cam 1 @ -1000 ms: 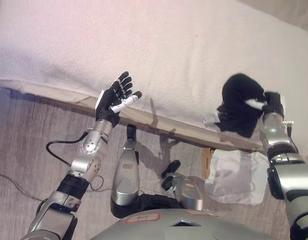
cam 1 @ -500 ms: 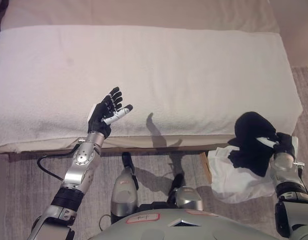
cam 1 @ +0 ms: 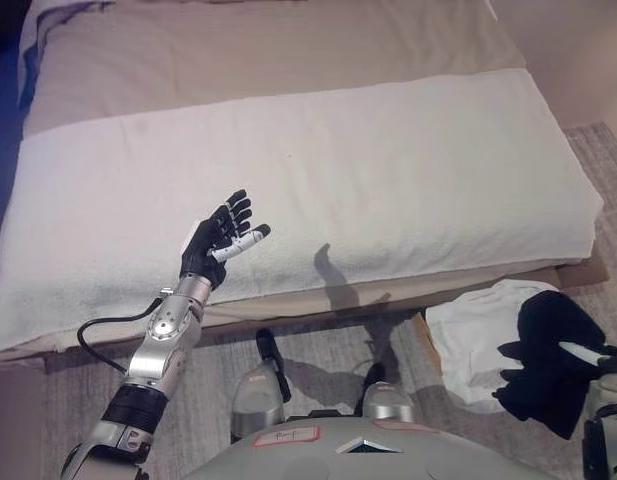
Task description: Put the clothes on the bed into the basket.
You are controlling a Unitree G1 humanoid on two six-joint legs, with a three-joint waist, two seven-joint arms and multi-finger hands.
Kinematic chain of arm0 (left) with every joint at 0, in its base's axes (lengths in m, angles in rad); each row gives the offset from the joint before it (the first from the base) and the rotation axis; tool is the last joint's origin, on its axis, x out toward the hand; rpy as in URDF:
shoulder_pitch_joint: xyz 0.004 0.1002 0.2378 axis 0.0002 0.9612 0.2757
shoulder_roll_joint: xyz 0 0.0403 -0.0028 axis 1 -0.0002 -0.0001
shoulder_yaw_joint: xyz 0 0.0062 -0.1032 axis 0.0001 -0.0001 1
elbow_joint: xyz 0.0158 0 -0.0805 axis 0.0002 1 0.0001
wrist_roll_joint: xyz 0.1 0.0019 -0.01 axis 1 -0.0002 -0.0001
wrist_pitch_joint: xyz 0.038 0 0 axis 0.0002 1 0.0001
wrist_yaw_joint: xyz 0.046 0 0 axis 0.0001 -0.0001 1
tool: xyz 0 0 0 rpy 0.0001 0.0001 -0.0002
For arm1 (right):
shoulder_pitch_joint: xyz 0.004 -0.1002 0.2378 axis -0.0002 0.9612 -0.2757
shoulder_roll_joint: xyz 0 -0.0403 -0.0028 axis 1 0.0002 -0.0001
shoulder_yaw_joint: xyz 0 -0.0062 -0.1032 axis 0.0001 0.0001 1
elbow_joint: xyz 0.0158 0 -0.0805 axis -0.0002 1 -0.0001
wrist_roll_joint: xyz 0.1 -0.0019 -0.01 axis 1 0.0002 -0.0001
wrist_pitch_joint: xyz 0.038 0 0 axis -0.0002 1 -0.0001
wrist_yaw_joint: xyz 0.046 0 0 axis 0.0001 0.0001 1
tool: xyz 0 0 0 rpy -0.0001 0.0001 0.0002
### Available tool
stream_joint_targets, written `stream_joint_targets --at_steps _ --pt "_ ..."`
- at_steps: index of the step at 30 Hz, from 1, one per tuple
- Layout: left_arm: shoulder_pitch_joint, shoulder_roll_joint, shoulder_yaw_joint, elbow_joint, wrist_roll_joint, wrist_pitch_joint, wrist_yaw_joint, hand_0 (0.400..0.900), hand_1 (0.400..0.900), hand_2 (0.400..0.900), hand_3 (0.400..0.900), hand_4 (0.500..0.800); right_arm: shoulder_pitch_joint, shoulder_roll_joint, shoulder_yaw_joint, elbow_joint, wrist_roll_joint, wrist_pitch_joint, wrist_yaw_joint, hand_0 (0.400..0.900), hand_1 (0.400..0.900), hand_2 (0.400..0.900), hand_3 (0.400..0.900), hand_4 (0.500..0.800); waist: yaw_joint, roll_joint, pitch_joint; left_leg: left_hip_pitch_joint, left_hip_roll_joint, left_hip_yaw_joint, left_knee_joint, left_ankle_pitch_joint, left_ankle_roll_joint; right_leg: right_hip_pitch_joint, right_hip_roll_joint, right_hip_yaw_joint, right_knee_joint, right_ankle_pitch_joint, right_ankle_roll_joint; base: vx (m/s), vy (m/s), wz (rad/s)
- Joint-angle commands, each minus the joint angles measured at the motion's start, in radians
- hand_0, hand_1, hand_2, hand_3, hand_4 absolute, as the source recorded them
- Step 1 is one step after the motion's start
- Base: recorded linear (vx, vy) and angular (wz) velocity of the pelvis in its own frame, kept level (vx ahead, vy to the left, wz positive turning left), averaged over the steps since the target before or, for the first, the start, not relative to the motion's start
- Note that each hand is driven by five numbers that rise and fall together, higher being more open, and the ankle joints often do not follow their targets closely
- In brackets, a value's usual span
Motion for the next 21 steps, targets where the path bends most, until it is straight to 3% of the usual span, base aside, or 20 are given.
stream_joint_targets --at_steps 1,14,15,16,17,21 --pt "-0.058 -0.039 0.04 -0.076 0.01 -0.072 -0.023 0.9 0.9 0.9 0.9 0.8 -0.097 -0.153 -0.002 -0.011 0.036 -0.04 -0.039 0.4 0.4 0.4 0.4 0.5 0.018 -0.015 -0.01 -0.018 0.036 -0.043 0.104 -0.085 -0.078 0.021 0.028 -0.044 0.002 -0.042 -0.012 0.0 -0.027 -0.07" --pt "-0.04 -0.049 0.029 -0.096 0.004 -0.052 -0.016 0.9 0.9 0.9 0.9 0.8 -0.22 -0.149 0.105 -0.076 -0.002 -0.032 -0.063 0.4 0.4 0.4 0.4 0.5 0.024 0.002 -0.003 -0.005 0.045 -0.04 0.083 -0.065 -0.085 0.025 0.044 -0.038 0.002 -0.052 -0.024 0.0 -0.008 0.0" --pt "-0.037 -0.051 0.03 -0.097 0.003 -0.051 -0.016 0.9 0.9 0.9 0.9 0.8 -0.226 -0.14 0.113 -0.084 -0.004 -0.032 -0.066 0.51 0.51 0.51 0.51 0.566 0.025 0.0 -0.002 -0.005 0.047 -0.04 0.083 -0.064 -0.085 0.026 0.046 -0.037 0.002 -0.053 -0.026 0.0 -0.034 0.02" --pt "-0.036 -0.051 0.034 -0.1 0.004 -0.051 -0.014 0.9 0.9 0.9 0.9 0.8 -0.229 -0.132 0.118 -0.094 -0.005 -0.033 -0.069 0.588 0.588 0.588 0.588 0.613 0.026 -0.002 -0.001 -0.005 0.048 -0.041 0.083 -0.064 -0.085 0.027 0.048 -0.036 0.002 -0.054 -0.028 0.01 -0.035 0.02" --pt "-0.035 -0.051 0.035 -0.101 0.004 -0.05 -0.012 0.9 0.9 0.9 0.9 0.8 -0.237 -0.129 0.123 -0.099 -0.004 -0.032 -0.069 0.9 0.9 0.9 0.9 0.8 0.027 -0.004 -0.001 -0.005 0.05 -0.041 0.084 -0.063 -0.086 0.028 0.05 -0.037 0.002 -0.056 -0.029 0.0 0.0 0.0" --pt "-0.035 -0.054 0.043 -0.099 0.001 -0.045 -0.004 0.9 0.9 0.9 0.9 0.8 -0.267 -0.12 0.147 -0.11 -0.01 -0.024 -0.071 0.9 0.9 0.9 0.9 0.8 0.03 -0.011 0.0 -0.004 0.058 -0.041 0.093 -0.065 -0.089 0.031 0.058 -0.034 0.002 -0.06 -0.037 0.01 -0.024 0.01"
